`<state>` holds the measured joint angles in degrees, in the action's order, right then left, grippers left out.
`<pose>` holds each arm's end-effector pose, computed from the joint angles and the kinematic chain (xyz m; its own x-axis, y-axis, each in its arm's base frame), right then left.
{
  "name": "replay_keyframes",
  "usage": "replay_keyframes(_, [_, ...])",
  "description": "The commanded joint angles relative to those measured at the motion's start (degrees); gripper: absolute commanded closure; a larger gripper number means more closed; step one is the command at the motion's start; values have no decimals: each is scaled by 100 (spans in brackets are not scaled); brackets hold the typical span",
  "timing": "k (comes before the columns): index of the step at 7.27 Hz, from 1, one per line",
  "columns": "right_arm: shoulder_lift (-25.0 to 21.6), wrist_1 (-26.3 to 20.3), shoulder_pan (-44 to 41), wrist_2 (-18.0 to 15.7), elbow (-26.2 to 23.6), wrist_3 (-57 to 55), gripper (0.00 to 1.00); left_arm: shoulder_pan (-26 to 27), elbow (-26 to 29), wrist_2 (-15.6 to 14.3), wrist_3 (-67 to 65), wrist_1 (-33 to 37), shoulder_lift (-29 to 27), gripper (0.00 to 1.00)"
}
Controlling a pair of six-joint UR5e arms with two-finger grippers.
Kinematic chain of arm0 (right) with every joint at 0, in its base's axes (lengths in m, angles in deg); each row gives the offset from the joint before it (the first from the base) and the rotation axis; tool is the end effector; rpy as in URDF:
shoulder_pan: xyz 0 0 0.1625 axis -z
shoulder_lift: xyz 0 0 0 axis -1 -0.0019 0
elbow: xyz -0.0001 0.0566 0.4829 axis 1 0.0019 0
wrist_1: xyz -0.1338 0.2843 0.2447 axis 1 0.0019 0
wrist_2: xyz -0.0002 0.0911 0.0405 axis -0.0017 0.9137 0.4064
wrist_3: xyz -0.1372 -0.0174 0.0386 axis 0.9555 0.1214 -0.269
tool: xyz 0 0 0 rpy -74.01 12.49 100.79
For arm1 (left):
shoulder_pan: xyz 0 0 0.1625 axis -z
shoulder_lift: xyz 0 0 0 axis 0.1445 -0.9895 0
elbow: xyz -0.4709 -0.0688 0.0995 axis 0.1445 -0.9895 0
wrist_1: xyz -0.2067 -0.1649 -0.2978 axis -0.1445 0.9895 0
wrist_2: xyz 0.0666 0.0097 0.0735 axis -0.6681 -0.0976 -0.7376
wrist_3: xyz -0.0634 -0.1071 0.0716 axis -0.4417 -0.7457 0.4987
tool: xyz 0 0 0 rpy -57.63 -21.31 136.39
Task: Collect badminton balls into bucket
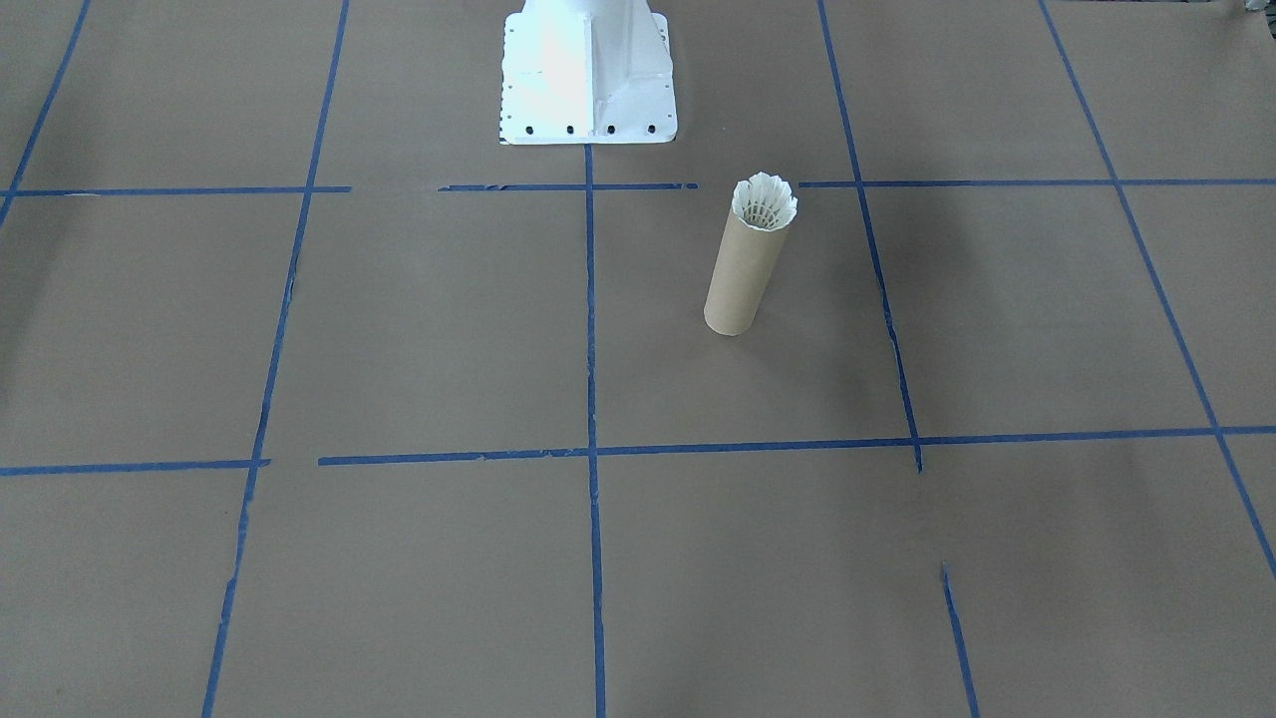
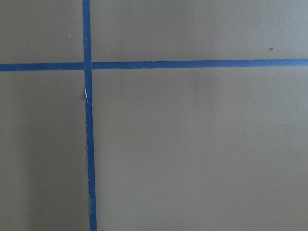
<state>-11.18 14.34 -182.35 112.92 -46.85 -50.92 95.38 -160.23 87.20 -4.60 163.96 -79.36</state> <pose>0.0594 -0.4281 0.7945 0.7643 0.0425 0.6435 -0.0275 0.9991 -0.0334 -0.0079 -0.4757 0.7109 0.7083 0.0272 -0.7053 -0.0793 0.9960 -0.0413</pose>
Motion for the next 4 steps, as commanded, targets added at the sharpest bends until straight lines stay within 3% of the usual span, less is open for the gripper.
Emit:
replay_keyframes(1, [2,0,0,-5,0,0,0,2,-7,0,-52,315,109,0])
replay_keyframes(4, [2,0,0,3,0,0,0,2,45,158,26,217,143,0])
